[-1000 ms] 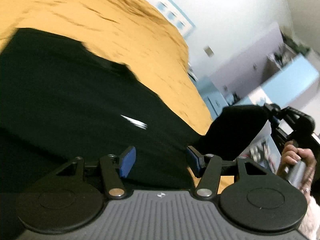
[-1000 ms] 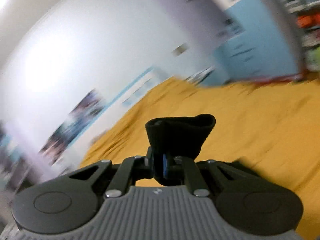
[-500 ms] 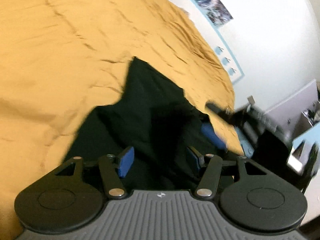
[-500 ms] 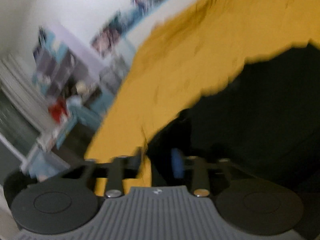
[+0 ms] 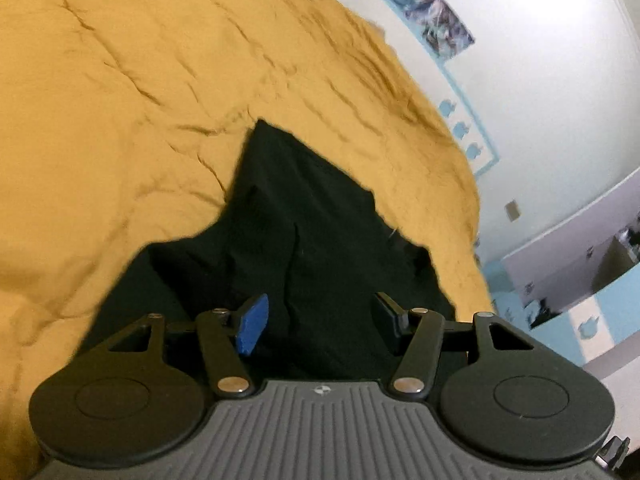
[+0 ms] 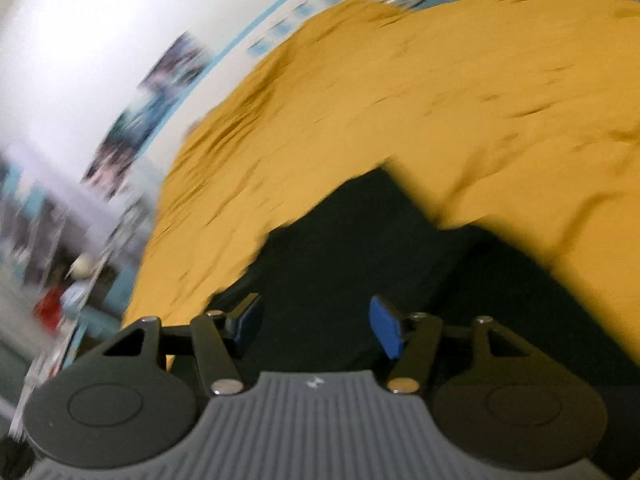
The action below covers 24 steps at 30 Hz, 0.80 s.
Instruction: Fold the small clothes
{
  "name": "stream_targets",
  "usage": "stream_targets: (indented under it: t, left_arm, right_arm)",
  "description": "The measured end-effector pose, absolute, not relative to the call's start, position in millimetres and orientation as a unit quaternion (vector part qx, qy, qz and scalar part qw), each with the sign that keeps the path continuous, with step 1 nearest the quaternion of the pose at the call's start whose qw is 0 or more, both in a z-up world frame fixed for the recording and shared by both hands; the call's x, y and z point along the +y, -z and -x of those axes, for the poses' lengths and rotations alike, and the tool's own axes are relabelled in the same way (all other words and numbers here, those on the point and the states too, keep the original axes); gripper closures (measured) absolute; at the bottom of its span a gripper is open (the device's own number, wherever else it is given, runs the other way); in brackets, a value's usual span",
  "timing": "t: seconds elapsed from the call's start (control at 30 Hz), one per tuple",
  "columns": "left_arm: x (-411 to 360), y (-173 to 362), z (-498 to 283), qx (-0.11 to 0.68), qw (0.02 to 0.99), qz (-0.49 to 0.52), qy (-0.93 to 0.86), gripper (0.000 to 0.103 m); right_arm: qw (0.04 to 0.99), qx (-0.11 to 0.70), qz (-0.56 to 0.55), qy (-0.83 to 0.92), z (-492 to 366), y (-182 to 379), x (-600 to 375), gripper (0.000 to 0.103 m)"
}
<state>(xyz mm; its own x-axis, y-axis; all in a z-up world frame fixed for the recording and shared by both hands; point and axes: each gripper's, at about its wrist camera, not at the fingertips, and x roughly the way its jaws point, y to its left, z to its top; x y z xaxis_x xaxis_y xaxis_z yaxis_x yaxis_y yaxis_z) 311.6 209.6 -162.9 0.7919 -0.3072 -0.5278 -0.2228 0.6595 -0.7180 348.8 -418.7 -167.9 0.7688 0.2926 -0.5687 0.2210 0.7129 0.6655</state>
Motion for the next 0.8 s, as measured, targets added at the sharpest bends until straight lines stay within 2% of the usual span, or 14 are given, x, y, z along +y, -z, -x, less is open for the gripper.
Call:
stream_targets:
  t: [0.23,0.47,0.53,0.57,0.67,0.8]
  left_arm:
    - [195.8,174.4,-322.4,0.345,0.85,0.397,0.012,0.036]
    - [196.4,181.0,-321.5,0.351,0.848,0.398,0.011,0.036]
    - [198.8,184.1,-322.5,0.353,0.843,0.405,0.01,0.036]
    - [200.4,184.6,-325.4,0.353,0.841,0.41,0.01,0.036]
    - [204.1,186.2,-326.2,0.35,0.839,0.417,0.015,0.036]
    - [208.6,198.3,-324.9,0.348,0.835,0.425,0.021,0.038]
  right_arm:
    - [0.825,0.365,-0.431,-0.023,-363.3,200.1,-445.9,0.047]
    - [0.808,0.337,-0.482,0.026,-385.6,237.5,-454.0,0.048]
    - [0.798,0.339,-0.497,0.025,-386.2,241.5,-465.7,0.092]
    - [0.791,0.332,-0.513,0.02,-383.6,241.1,-471.6,0.103]
    - [0.799,0.304,-0.517,0.038,-372.7,232.7,-485.4,0.103]
    - [0.797,0.338,-0.496,0.061,-374.9,252.7,-488.2,0.103]
